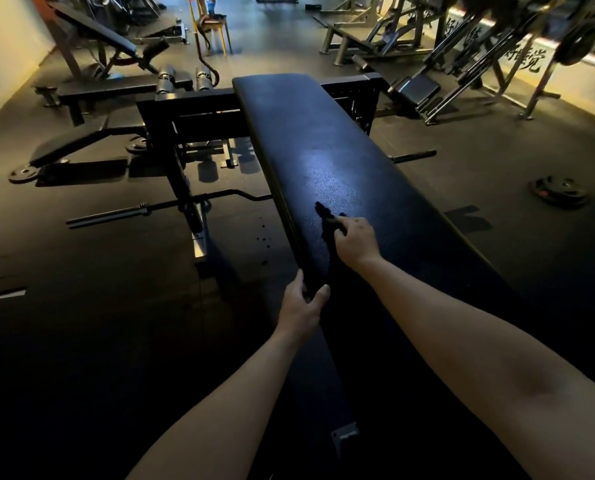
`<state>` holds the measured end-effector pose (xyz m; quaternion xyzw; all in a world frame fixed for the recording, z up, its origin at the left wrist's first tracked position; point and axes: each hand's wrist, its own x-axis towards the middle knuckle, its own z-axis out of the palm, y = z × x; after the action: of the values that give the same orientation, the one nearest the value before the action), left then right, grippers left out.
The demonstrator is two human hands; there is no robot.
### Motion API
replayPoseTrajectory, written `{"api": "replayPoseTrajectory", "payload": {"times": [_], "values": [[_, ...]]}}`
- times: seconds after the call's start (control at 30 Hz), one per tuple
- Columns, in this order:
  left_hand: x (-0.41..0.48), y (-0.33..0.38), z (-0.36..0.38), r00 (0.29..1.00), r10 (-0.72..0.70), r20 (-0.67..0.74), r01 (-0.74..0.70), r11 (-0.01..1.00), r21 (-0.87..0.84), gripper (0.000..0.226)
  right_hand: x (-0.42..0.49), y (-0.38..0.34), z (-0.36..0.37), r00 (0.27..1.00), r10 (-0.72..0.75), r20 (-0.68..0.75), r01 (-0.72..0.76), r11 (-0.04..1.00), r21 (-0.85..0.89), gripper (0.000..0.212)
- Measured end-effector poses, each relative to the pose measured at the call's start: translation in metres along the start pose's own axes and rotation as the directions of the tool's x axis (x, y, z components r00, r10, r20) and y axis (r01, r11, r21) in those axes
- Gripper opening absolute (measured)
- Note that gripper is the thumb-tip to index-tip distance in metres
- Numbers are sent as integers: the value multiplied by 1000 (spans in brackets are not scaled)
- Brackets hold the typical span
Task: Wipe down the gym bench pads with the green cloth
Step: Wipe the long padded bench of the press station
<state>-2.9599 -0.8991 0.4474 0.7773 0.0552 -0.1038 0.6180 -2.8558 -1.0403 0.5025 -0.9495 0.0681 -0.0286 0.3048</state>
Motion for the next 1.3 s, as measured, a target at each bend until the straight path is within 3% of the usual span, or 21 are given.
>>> {"api": "replayPoseTrajectory", "payload": {"times": [0.07, 0.13, 0.17, 0.2, 0.27, 0.37, 0.5, 0.63, 0.7, 0.8, 0.87, 0.97, 1.07, 1.17, 1.23, 1.3], "values": [[-1, 1, 3, 996, 83, -12, -83, 997, -6, 43, -9, -15, 9, 993, -101, 65, 102, 995, -21, 38], [-1, 1, 6, 981, 189, -51, -185, 980, 69, 30, -29, -27, 19, 968, -216, 130, 224, 974, -43, 39], [3, -2, 8, 980, 184, -78, -184, 983, 3, 25, -40, -30, 23, 951, -265, 163, 276, 959, -55, 39], [5, 1, 6, 984, 134, -121, -141, 989, -54, 26, -50, -31, 25, 937, -300, 178, 315, 947, -66, 40], [12, -9, 6, 996, 68, -65, -79, 981, -179, 30, -63, -26, 26, 928, -341, 151, 356, 930, -85, 42], [11, -11, 9, 992, 99, -73, -102, 994, -28, 27, -69, -13, 17, 928, -349, 129, 364, 923, -124, 41], [7, -5, 9, 998, 63, -28, -62, 997, 37, 66, -65, 24, -12, 962, -261, 84, 273, 941, -202, 39], [5, -2, 7, 999, 23, -26, -21, 998, 62, 75, -66, 54, -33, 994, 28, -101, -49, 977, -206, 42], [0, 1, 6, 1000, 6, 6, -6, 997, 77, 77, -70, 49, -27, 986, 103, -133, -127, 975, -181, 42], [-5, 5, 1, 991, -27, 132, 30, 999, -20, 86, -79, 33, -11, 990, 79, -113, -93, 988, -119, 41], [-12, 3, -2, 977, -10, 213, 35, 993, -113, 89, -91, 16, 2, 998, -44, -55, 39, 996, -80, 39], [-21, -10, -1, 972, -2, 235, 44, 984, -171, 70, -111, -6, 19, 961, -273, 51, 276, 959, -60, 37], [-26, -11, 0, 974, 13, 227, 35, 979, -202, 80, -112, -2, 14, 924, -372, 88, 380, 920, -97, 35], [-28, -9, 3, 979, 24, 202, 16, 980, -197, 99, -101, 25, -5, 946, -324, 1, 321, 935, -149, 36], [-29, -11, 4, 982, 7, 188, 26, 984, -174, 120, -94, 50, -23, 974, -207, -92, 186, 963, -197, 38], [-33, -10, 3, 984, -3, 179, 33, 985, -170, 124, -91, 70, -39, 984, -53, -172, 16, 978, -209, 40]]}}
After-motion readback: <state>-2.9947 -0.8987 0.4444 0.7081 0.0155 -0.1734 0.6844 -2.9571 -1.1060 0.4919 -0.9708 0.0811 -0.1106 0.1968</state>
